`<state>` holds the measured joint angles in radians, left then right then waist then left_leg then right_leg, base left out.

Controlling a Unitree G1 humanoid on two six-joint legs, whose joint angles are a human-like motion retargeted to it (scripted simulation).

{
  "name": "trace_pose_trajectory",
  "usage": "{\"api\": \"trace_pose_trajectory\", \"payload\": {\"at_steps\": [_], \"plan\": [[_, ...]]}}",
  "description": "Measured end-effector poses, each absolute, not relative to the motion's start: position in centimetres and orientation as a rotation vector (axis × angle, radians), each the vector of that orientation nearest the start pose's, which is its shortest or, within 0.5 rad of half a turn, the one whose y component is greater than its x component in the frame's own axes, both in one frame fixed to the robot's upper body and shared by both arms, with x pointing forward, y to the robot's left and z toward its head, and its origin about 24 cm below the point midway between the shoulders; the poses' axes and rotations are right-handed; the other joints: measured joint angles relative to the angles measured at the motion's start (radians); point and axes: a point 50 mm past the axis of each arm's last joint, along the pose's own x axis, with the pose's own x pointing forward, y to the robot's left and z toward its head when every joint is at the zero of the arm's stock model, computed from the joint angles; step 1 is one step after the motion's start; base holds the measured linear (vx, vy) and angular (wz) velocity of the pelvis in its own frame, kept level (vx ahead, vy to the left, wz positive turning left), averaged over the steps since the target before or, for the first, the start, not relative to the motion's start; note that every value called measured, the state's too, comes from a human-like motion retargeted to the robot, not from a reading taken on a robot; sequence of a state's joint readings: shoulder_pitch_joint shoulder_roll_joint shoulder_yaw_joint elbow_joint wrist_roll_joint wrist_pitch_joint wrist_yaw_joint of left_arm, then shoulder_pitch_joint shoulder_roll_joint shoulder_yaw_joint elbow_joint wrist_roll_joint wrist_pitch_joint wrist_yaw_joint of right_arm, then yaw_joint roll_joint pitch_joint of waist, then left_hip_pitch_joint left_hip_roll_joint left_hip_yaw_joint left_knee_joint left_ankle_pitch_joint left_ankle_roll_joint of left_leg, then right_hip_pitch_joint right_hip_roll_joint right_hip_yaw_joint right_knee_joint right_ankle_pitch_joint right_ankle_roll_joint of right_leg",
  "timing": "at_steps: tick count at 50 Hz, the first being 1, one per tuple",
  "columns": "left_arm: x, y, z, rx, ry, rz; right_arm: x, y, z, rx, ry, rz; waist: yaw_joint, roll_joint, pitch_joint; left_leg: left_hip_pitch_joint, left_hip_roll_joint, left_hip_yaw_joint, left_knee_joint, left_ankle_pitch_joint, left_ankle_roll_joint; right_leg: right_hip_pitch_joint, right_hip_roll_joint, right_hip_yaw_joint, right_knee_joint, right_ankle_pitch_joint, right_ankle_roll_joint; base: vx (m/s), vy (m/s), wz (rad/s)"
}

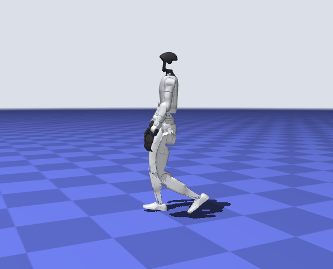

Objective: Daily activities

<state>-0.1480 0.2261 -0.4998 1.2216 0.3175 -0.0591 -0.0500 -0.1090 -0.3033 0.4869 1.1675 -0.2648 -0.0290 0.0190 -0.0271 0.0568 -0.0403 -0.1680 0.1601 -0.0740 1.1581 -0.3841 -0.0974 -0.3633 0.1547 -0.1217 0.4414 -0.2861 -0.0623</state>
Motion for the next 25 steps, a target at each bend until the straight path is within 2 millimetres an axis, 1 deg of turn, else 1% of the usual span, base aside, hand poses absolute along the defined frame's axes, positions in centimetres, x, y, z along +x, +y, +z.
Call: {"api": "trace_pose_trajectory", "payload": {"at_steps": [3, 5, 10, 12, 13, 15, 17, 20, 25], "plan": [[13.9, 19.1, -15.4, 0.766, 1.032, -0.532, 13.9, -22.1, -14.8, -0.792, 1.046, 0.405, -0.007, 0.004, -0.005, 0.048, -0.032, -0.005, -0.118, -0.027, 0.004, -0.022, -0.022, -0.018, -0.010, 0.028, 0.007, -0.25, 0.04, 0.65], [13.9, 19.2, -15.4, 0.761, 1.029, -0.525, 14.1, -22.3, -14.6, -0.795, 1.037, 0.390, -0.013, 0.003, -0.005, 0.076, -0.053, -0.002, -0.206, -0.057, 0.018, -0.041, -0.043, -0.031, -0.012, 0.044, 0.014, -0.30, 0.04, 0.70], [14.6, 19.5, -15.0, 0.772, 0.985, -0.510, 14.9, -22.6, -14.2, -0.801, 1.009, 0.361, -0.020, -0.015, 0.007, 0.118, -0.105, 0.038, -0.429, -0.167, 0.083, -0.105, -0.121, -0.051, 0.003, 0.082, 0.048, -0.36, 0.07, 0.82], [15.2, 19.7, -14.6, 0.789, 0.961, -0.503, 15.5, -22.6, -14.0, -0.801, 0.994, 0.357, -0.032, -0.046, 0.015, 0.125, -0.147, 0.062, -0.533, -0.185, 0.117, -0.138, -0.156, 0.010, -0.010, 0.119, 0.111, -0.39, 0.12, 1.21], [15.4, 19.8, -14.5, 0.796, 0.953, -0.501, 15.6, -22.5, -14.0, -0.799, 0.991, 0.357, -0.040, -0.061, 0.020, 0.123, -0.165, 0.070, -0.571, -0.185, 0.129, -0.153, -0.160, 0.072, -0.020, 0.138, 0.161, -0.40, 0.14, 1.29], [15.3, 19.9, -14.5, 0.808, 0.950, -0.499, 15.5, -22.3, -14.0, -0.797, 0.991, 0.363, -0.040, -0.070, 0.031, 0.107, -0.175, 0.092, -0.596, -0.203, 0.143, -0.178, -0.166, 0.127, -0.023, 0.127, 0.209, -0.40, 0.14, 1.05], [15.3, 20.3, -14.5, 0.820, 0.955, -0.490, 15.7, -22.1, -14.0, -0.797, 0.992, 0.373, -0.032, -0.078, 0.036, 0.088, -0.189, 0.107, -0.634, -0.198, 0.151, -0.196, -0.192, 0.115, -0.021, 0.098, 0.208, -0.36, 0.15, 0.78], [14.9, 20.9, -14.6, 0.833, 0.985, -0.478, 15.8, -21.8, -14.1, -0.798, 1.005, 0.402, -0.022, -0.090, 0.041, 0.062, -0.217, 0.097, -0.690, -0.169, 0.158, -0.213, -0.229, 0.089, 0.034, 0.031, 0.189, -0.32, 0.13, 0.80], [13.2, 22.1, -15.1, 0.841, 1.075, -0.467, 15.6, -21.4, -14.3, -0.807, 1.037, 0.461, -0.015, -0.112, 0.046, 0.045, -0.272, 0.049, -0.763, -0.099, 0.159, -0.202, -0.289, 0.067, 0.275, -0.129, 0.141, -0.28, 0.10, 0.97]]}}
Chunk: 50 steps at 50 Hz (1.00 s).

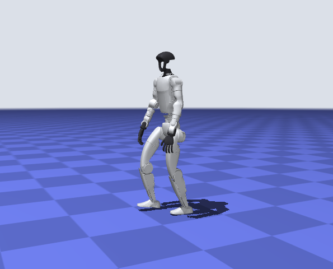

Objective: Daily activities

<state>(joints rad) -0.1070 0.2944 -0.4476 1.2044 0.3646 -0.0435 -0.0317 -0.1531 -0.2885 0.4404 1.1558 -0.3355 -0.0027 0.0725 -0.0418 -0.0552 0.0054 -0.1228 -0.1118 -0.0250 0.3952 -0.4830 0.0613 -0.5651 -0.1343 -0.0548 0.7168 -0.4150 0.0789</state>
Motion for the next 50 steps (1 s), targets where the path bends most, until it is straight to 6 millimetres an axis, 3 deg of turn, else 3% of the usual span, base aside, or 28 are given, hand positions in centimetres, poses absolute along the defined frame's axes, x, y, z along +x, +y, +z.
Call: {"api": "trace_pose_trajectory", "payload": {"at_steps": [8, 17, 30, 38, 50], "plan": [[10.2, 23.5, -15.8, 0.814, 1.198, -0.449, 15.4, -21.4, -14.4, -0.810, 1.047, 0.478, 0.021, -0.055, -0.023, -0.027, -0.090, -0.069, -0.121, 0.133, -0.011, 0.166, -0.038, 0.051, 0.168, -0.160, -0.011, -0.22, 0.06, 1.02], [8.5, 23.7, -16.2, 0.765, 1.250, -0.426, 15.6, -20.6, -14.5, -0.781, 1.026, 0.480, 0.081, -0.071, -0.050, -0.042, -0.093, -0.111, -0.279, 0.275, -0.048, 0.367, 0.014, 0.085, -0.110, -0.160, -0.004, -0.15, -0.02, 0.70], [9.1, 21.3, -16.4, 0.703, 1.196, -0.483, 17.7, -18.6, -13.7, -0.814, 0.929, 0.565, 0.106, -0.007, -0.072, -0.120, -0.004, -0.071, -0.327, 0.381, -0.145, 0.442, 0.092, -0.011, -0.419, -0.032, -0.046, -0.11, -0.07, 0.46], [10.2, 20.7, -16.2, 0.704, 1.151, -0.511, 17.3, -18.4, -13.9, -0.821, 0.940, 0.602, 0.101, 0.011, -0.089, -0.112, 0.030, 0.028, -0.378, 0.425, -0.136, 0.475, 0.105, -0.064, -0.500, 0.013, -0.062, -0.05, -0.03, 0.45], [11.2, 20.5, -15.8, 0.737, 1.110, -0.562, 16.1, -18.6, -14.4, -0.836, 0.980, 0.642, 0.109, 0.025, -0.096, -0.069, 0.040, 0.027, -0.449, 0.474, -0.156, 0.519, 0.120, -0.105, -0.544, 0.031, -0.080, -0.01, -0.01, 0.24]]}}
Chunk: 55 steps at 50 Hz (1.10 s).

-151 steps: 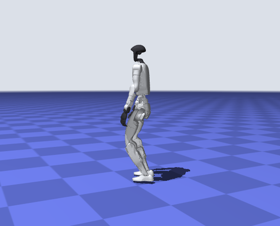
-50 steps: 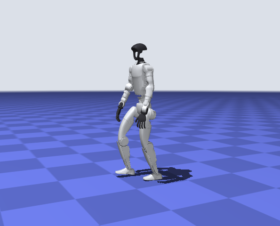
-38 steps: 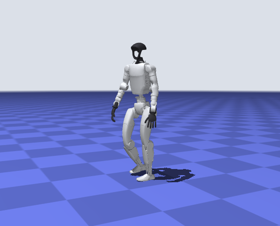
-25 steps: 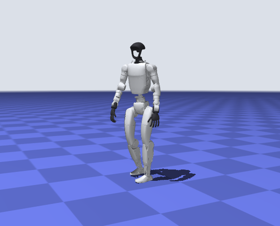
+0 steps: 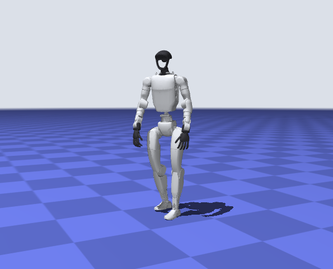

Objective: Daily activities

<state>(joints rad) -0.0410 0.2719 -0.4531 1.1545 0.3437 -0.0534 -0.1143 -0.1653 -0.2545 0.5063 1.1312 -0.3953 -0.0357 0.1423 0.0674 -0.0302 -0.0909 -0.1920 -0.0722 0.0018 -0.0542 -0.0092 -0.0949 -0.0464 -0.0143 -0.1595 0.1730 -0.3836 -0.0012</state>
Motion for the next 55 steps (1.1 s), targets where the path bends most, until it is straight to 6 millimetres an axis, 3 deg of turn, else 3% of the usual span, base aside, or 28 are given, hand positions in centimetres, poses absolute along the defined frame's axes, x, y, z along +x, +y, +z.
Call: {"api": "trace_pose_trajectory", "payload": {"at_steps": [20, 55], "plan": [[11.8, 20.5, -15.6, 0.814, 1.089, -0.639, 14.7, -18.7, -14.9, -0.856, 1.016, 0.709, -0.001, -0.001, 0.005, 0.025, 0.002, -0.017, -0.001, 0.001, -0.024, 0.039, 0.011, -0.040, 0.003, -0.005, -0.009, 0.00, 0.00, 0.02], [13.3, 20.7, -14.8, 0.954, 1.002, -0.725, 14.3, -17.8, -15.0, -0.879, 0.990, 0.800, -0.022, 0.013, -0.010, -0.012, 0.024, -0.004, -0.003, 0.022, -0.104, 0.036, 0.049, -0.114, -0.023, 0.010, -0.023, 0.00, 0.00, 0.00]]}}
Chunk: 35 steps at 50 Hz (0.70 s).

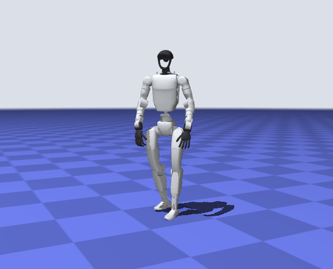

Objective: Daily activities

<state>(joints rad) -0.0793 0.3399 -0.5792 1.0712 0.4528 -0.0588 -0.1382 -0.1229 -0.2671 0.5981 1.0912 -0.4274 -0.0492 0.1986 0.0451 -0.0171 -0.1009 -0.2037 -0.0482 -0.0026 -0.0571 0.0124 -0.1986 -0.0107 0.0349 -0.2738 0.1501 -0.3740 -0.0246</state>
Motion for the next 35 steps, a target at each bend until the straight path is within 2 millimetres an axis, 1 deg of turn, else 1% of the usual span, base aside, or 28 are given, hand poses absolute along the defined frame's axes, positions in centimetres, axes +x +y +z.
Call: {"api": "trace_pose_trajectory", "payload": {"at_steps": [16, 35], "plan": [[13.0, 21.0, -15.0, 0.932, 1.043, -0.713, 14.1, -17.3, -15.0, -0.824, 0.994, 0.797, -0.007, 0.006, -0.008, 0.005, 0.009, 0.003, 0.000, 0.004, -0.026, 0.016, 0.014, -0.021, -0.014, 0.022, 0.001, 0.00, 0.00, 0.00], [12.3, 21.7, -15.2, 0.853, 1.111, -0.651, 15.4, -16.5, -14.8, -0.729, 1.001, 0.740, -0.011, 0.007, 0.003, 0.040, 0.009, 0.009, 0.002, -0.005, -0.023, 0.042, 0.007, -0.036, 0.006, 0.016, 0.002, 0.00, 0.00, 0.00]]}}
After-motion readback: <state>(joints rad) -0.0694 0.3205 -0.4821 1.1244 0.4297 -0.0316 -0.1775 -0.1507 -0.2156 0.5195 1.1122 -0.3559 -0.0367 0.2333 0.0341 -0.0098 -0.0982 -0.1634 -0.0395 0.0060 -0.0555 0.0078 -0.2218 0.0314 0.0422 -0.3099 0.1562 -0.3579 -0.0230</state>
